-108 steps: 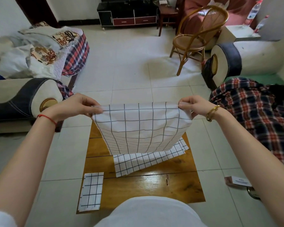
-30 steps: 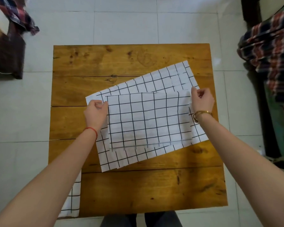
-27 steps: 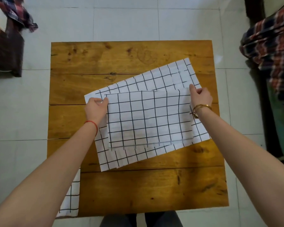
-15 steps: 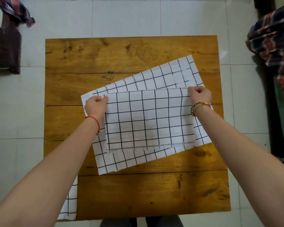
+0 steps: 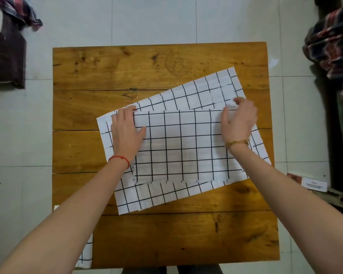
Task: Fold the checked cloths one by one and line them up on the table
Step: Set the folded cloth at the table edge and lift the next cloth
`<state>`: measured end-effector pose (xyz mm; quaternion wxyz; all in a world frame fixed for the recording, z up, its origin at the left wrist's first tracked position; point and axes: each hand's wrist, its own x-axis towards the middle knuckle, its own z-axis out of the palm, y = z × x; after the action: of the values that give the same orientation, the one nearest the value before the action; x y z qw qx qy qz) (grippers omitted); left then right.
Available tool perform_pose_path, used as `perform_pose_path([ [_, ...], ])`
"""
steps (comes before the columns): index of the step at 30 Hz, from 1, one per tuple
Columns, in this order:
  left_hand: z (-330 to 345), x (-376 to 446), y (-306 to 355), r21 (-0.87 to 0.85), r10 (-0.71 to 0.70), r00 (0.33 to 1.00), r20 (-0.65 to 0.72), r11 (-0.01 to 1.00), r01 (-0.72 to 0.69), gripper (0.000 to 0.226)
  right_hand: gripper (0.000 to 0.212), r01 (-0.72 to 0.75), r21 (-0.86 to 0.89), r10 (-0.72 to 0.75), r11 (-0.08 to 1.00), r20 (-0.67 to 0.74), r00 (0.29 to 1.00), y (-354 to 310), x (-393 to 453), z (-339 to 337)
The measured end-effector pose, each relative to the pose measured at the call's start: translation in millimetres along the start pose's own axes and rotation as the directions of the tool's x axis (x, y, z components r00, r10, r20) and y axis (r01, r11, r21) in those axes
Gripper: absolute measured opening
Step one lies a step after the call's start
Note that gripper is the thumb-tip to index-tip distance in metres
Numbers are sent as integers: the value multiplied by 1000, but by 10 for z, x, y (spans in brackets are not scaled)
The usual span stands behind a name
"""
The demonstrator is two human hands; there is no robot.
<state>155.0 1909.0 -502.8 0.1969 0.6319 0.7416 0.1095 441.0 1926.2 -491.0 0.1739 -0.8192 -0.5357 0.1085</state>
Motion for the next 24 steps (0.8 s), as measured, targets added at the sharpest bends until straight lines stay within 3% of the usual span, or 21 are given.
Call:
perform_pose_path([
  [2, 34, -39, 9, 96, 146, 988, 59, 984, -151, 63, 37, 309, 26, -310, 951, 123, 943, -160, -101, 109],
  [4, 87, -90, -4, 198, 220, 968, 122, 950, -241, 65, 43, 537, -6, -515, 844, 271, 813, -326, -235, 263],
  [7, 147, -150, -14, 266, 213, 957, 195, 928, -261, 67, 54, 699, -57, -591, 713, 488, 642, -601, -451, 470],
  [10, 193, -177, -38, 275, 181, 948, 261, 928, -253, 69, 59, 776, -100, -591, 622, 591, 550, -816, -624, 650],
  [19, 250, -167, -112, 305, 156, 948, 278, 922, -240, 69, 58, 736, -164, -517, 656, 613, 597, -772, -711, 695],
  [24, 261, -170, -111, 312, 145, 946, 291, 920, -237, 68, 57, 605, -254, -387, 754, 572, 723, -208, -484, 445],
])
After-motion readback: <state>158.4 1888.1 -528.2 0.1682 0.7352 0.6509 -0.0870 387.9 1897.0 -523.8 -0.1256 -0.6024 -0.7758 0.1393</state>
